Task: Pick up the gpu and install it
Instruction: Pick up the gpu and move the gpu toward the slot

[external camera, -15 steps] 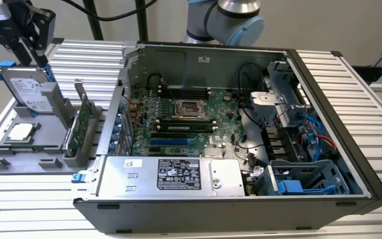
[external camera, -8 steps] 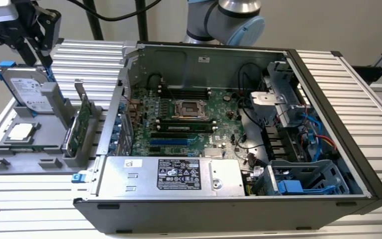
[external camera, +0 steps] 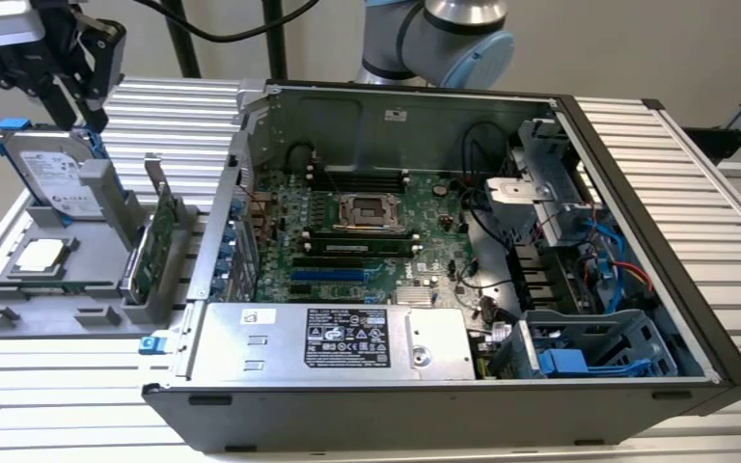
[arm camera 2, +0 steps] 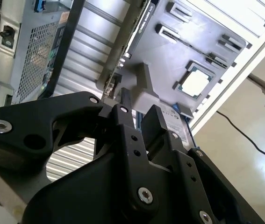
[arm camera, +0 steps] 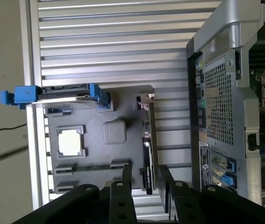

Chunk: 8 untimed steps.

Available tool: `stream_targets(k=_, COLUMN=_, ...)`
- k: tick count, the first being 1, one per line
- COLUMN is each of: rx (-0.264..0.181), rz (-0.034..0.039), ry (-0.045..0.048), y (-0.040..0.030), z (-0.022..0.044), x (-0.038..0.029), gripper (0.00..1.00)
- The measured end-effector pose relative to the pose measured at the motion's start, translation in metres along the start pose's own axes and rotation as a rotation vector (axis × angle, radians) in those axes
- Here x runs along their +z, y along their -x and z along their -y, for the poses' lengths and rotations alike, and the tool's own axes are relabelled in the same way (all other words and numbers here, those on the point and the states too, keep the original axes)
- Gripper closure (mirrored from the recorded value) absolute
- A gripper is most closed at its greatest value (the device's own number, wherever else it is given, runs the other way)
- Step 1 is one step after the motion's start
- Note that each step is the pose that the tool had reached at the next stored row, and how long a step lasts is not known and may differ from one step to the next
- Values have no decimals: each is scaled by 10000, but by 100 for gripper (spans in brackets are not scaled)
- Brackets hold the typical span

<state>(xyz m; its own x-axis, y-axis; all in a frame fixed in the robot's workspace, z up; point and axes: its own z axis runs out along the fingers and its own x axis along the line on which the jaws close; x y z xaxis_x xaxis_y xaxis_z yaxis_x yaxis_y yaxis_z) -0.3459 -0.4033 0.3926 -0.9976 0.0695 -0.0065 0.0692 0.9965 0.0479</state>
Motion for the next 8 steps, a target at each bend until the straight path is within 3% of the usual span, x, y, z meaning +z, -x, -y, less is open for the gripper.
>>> stream_targets(k=8, rx=0, rz=-1, ry=0, y=14, z=10, x=0, gripper=0)
